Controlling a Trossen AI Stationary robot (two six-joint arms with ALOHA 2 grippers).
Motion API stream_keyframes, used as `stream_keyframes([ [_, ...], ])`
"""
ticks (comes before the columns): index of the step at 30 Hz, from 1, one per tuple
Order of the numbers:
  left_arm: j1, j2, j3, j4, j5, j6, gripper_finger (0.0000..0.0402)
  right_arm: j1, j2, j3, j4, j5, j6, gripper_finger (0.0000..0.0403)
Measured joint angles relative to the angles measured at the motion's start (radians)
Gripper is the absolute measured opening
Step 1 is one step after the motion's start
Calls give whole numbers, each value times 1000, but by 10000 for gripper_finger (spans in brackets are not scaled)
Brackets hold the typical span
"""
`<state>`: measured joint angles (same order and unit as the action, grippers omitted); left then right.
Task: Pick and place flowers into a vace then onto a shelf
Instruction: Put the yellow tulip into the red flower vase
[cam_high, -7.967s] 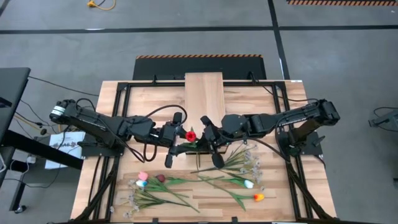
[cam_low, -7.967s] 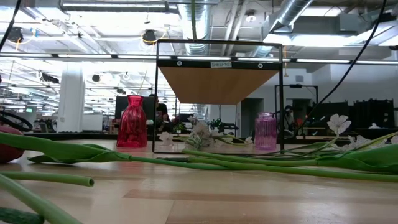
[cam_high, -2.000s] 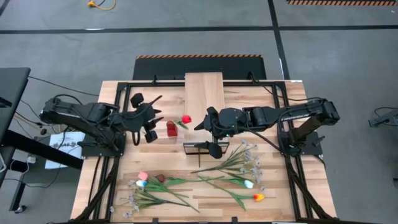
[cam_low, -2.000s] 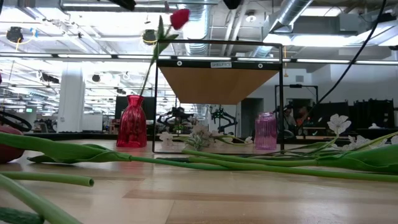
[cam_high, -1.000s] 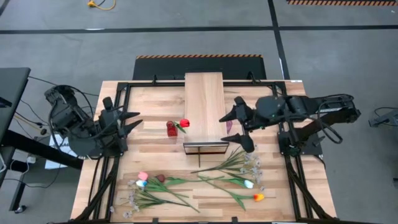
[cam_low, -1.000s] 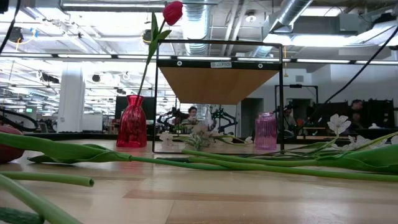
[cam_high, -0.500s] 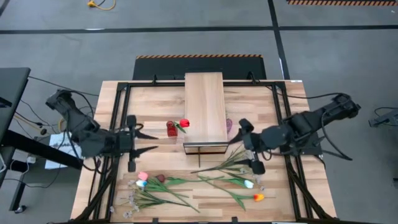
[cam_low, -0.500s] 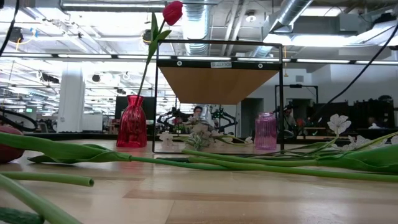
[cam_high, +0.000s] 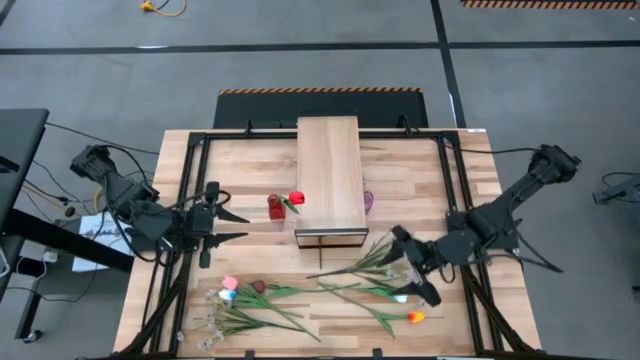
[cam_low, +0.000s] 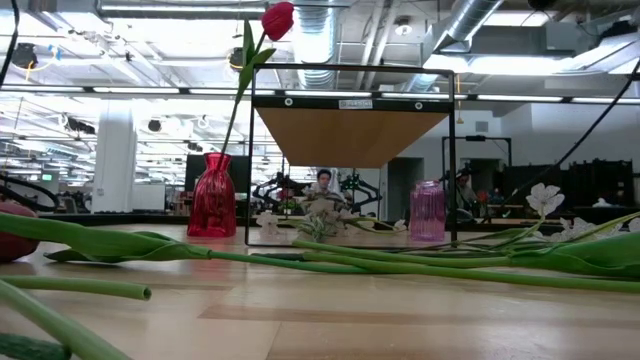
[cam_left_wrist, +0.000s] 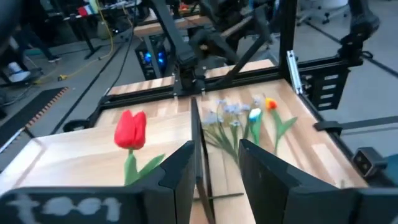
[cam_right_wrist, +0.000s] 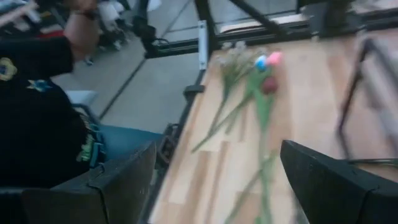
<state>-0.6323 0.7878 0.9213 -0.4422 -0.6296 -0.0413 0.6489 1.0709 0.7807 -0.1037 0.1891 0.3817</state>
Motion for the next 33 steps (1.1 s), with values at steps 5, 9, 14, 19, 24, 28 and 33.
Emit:
stream_keyframes([
  [5, 0, -26, -25, -2, -38, 2, 113, 39, 91, -52, 199, 1, 107, 338],
  [9, 0, -29, -25, -1, -39, 9, 113, 45, 203, -53, 295, 19, 135, 338],
  [14, 0, -29, -25, -2, -43, 16, 113, 34, 320, -53, 325, -1, 154, 338],
  [19, 0, -29, -25, -3, -50, 18, 113, 26, 402, -15, 314, -53, 253, 337],
  [24, 0, -29, -25, -3, -50, 13, 113, 60, 457, 65, 113, -128, 380, 320],
  [28, 0, -29, -25, -3, -51, -5, 113, 93, 499, 118, -36, -185, 469, 300],
  [33, 0, -29, -24, -3, -51, -6, 113, 115, 556, 153, -62, -264, 565, 287],
])
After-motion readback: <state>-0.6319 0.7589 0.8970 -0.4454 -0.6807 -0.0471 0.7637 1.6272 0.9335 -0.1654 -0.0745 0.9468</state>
